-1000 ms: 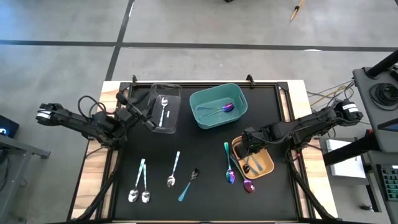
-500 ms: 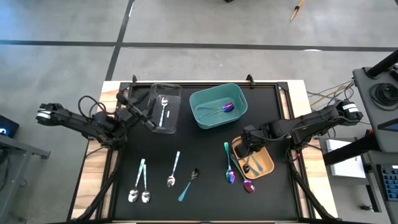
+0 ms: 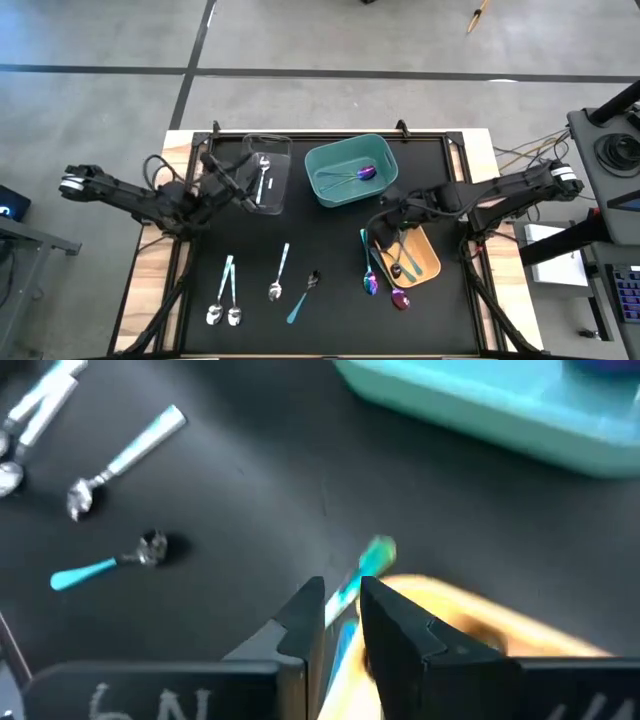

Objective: Sort silverware by color (type)
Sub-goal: Put the patterned blue spoon into the transparent bin

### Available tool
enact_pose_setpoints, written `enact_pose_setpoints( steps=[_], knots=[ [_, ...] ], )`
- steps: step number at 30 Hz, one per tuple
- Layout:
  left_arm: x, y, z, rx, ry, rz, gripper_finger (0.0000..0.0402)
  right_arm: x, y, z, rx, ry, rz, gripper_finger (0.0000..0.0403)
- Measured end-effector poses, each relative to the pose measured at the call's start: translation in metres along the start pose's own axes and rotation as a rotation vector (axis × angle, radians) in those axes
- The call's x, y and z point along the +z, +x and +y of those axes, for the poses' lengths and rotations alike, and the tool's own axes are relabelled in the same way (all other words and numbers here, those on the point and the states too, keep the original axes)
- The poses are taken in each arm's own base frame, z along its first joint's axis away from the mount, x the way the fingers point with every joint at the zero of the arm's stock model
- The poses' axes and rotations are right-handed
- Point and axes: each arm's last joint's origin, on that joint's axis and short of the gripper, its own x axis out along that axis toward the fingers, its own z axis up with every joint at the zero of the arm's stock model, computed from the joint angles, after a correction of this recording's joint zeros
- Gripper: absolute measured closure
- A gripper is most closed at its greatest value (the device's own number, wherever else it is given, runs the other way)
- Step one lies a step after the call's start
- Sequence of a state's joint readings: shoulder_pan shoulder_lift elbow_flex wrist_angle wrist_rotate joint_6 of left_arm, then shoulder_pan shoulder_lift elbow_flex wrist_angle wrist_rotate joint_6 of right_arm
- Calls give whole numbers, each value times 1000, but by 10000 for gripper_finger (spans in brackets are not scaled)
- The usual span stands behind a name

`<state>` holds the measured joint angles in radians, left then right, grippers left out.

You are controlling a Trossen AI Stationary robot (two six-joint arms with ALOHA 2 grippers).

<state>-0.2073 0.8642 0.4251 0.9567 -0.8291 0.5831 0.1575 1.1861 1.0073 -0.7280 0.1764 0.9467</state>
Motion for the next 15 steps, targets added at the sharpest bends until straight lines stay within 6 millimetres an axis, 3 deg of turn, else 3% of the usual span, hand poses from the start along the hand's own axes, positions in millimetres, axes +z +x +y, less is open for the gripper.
enact_pose_setpoints(
  steps=[7, 15],
  knots=[
    [0, 13, -17, -119, 25, 250, 258, 24, -16, 6, 20, -136, -92, 344],
    [-18, 5, -20, -143, -49, 693, 272, 42, -23, 3, -33, -331, -176, 344]
  ],
)
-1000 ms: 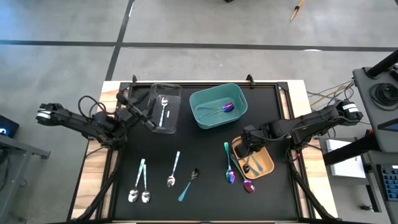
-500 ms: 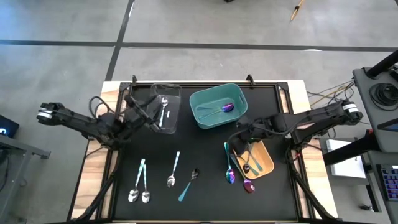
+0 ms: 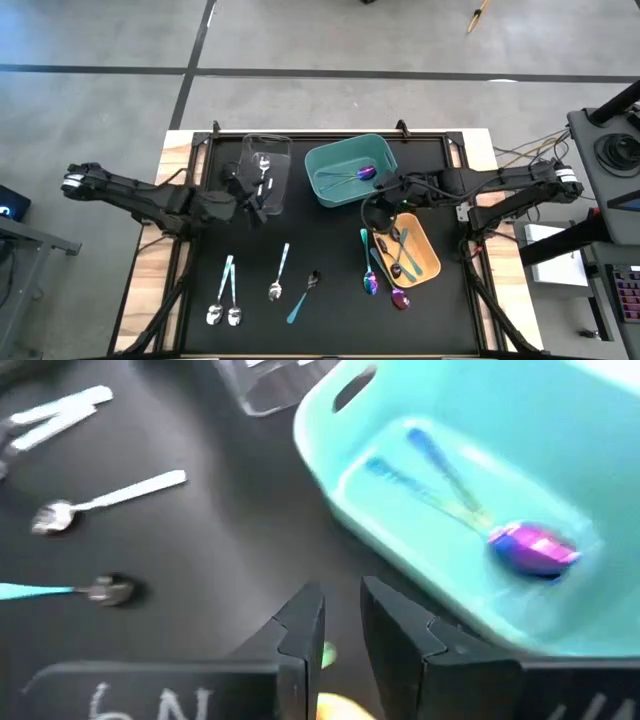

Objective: Sort silverware by color (type)
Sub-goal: Put the patterned blue spoon into the transparent bin

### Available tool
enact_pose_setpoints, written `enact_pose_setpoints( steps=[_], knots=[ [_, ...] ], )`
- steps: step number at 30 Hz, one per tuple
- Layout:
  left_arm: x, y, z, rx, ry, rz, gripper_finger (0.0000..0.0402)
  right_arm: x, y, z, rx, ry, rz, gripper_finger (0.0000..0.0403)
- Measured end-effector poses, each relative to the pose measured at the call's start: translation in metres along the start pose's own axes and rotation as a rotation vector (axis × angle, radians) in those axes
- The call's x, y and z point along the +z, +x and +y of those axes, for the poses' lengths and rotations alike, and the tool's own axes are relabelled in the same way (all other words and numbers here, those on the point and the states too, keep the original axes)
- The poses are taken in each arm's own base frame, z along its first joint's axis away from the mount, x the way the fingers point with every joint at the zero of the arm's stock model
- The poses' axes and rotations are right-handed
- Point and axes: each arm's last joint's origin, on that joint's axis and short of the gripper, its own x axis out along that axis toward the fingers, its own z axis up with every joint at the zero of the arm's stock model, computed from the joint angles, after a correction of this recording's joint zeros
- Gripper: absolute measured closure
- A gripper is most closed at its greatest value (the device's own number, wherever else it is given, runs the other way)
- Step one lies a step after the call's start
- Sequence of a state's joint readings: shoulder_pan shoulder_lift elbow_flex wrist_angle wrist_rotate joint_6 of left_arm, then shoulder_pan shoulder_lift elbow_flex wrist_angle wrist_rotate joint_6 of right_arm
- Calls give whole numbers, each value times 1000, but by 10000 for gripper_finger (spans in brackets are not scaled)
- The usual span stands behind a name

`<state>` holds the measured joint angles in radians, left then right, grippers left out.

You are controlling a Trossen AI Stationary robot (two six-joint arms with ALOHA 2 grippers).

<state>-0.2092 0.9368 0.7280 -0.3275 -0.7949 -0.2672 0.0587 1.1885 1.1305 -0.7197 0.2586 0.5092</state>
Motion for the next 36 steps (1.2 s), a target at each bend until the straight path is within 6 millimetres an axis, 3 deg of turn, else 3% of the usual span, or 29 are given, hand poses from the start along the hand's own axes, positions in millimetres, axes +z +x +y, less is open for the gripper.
enact_pose_setpoints(
  steps=[6, 13, 20, 30, 36],
  knots=[
    [-11, 3, -9, -87, -149, 306, 277, -1, 4, -3, -84, -123, -47, 344],
    [-25, 14, -46, -220, -216, 535, 277, 1, 9, -1, -78, -187, -94, 344],
    [-49, 21, -78, -239, -252, 745, 277, 2, 8, 0, -72, -211, -112, 344],
    [-80, 23, -105, -103, -390, 881, 274, 3, 9, 1, -71, -252, -119, 344],
    [-80, 19, -120, -90, -413, 866, 244, 3, 9, 1, -71, -257, -120, 344]
  ],
)
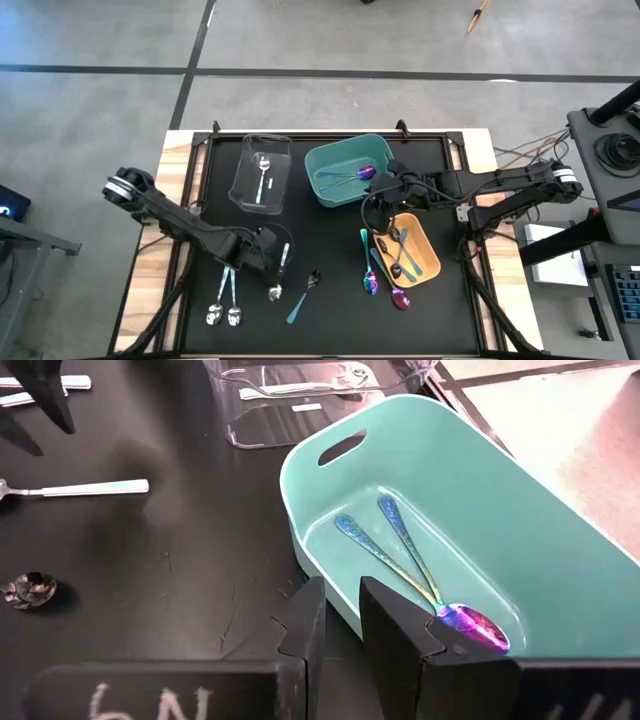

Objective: Sort silverware by color (type)
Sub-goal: Put the patterned blue spoon into the transparent bin

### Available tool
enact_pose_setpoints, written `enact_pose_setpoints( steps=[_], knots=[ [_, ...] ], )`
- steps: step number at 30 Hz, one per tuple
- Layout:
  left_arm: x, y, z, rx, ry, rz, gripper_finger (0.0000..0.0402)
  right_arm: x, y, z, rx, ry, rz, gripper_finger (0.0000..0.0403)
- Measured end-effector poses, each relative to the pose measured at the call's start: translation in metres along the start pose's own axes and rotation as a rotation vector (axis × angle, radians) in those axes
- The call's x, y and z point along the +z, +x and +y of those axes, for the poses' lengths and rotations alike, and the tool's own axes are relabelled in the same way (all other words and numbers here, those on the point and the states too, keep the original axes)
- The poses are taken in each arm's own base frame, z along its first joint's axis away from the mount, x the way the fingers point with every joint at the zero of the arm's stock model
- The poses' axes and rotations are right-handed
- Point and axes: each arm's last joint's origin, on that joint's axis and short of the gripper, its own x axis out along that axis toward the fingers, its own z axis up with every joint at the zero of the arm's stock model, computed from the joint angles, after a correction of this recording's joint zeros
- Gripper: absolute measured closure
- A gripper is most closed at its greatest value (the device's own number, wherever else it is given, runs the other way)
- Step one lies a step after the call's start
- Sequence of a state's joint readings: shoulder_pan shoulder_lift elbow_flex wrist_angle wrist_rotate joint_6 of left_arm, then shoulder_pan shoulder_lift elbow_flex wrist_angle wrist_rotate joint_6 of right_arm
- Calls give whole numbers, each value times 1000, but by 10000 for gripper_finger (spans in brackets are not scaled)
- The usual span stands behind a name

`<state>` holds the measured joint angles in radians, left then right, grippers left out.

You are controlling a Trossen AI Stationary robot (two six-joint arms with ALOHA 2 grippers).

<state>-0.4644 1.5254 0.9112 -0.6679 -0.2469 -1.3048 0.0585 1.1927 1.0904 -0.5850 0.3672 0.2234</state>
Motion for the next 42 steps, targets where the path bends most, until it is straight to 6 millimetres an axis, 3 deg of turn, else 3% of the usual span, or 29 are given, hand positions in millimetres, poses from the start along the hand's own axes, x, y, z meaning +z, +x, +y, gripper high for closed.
enact_pose_setpoints(
  steps=[5, 15, 27, 42],
  knots=[
    [-2, 9, -16, 28, 8, -13, 225, 0, 0, 0, 0, -15, 0, 344],
    [-6, 29, -42, 86, 13, -23, 223, 0, 0, 0, 2, -42, 1, 344],
    [-16, 32, -45, 106, -25, -104, 223, 0, 0, 1, 8, -68, 2, 344],
    [-21, 49, -43, 174, 0, -132, 233, 0, 0, 1, 8, -69, 3, 344]
  ],
)
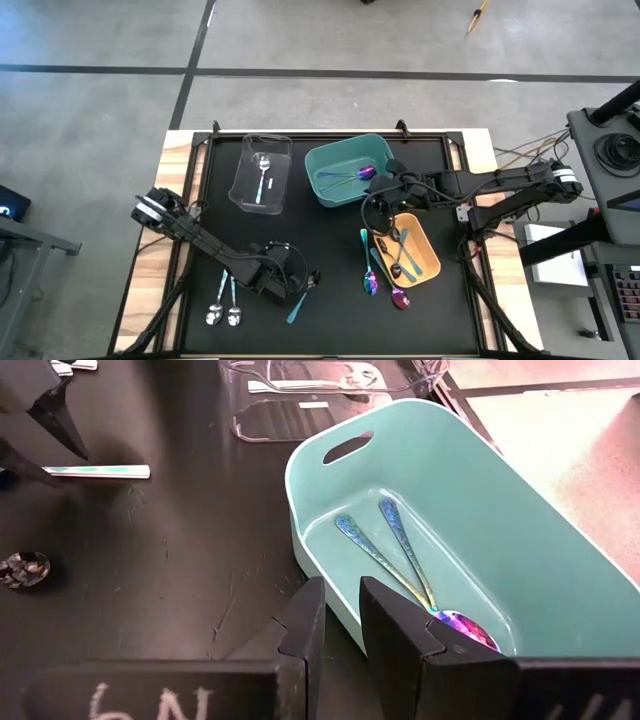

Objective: Sort silverware by color (type)
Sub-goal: Put the patterned blue spoon into the transparent bin

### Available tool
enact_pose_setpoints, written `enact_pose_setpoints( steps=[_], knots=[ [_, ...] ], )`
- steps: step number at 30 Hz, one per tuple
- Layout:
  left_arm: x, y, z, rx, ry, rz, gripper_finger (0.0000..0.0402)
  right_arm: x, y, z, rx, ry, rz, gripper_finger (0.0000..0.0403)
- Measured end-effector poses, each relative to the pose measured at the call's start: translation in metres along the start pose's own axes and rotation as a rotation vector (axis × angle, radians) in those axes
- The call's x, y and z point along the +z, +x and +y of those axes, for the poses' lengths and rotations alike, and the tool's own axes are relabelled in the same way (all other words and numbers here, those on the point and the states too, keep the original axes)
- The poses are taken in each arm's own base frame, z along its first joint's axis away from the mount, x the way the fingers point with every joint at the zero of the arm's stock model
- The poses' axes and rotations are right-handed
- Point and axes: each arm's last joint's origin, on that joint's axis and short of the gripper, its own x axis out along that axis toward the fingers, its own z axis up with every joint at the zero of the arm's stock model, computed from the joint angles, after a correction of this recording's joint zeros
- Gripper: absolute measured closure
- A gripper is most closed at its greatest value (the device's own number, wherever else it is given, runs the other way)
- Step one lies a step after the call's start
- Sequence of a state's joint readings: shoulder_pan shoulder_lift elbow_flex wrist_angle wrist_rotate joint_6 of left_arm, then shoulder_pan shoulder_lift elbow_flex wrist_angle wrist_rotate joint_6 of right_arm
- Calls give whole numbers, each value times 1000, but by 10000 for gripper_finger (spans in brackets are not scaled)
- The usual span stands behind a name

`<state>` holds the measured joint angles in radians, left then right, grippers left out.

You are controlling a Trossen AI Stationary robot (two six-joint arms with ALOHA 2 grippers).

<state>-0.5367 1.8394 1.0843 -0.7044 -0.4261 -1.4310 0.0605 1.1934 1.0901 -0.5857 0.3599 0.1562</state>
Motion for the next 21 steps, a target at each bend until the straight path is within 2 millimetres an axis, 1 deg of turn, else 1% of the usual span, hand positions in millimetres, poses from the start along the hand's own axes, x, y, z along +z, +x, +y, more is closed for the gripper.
enact_pose_setpoints(
  steps=[6, 14, 21],
  knots=[
    [-3, 6, 0, 20, -5, -1, 266, 0, 0, 0, 0, 0, 0, 344],
    [-6, 9, 1, 5, -15, -20, 310, 0, 0, 0, 0, -1, 1, 344],
    [-6, 10, 1, -3, -23, -21, 358, -5, 3, 0, -3, -6, 16, 344]
  ],
)
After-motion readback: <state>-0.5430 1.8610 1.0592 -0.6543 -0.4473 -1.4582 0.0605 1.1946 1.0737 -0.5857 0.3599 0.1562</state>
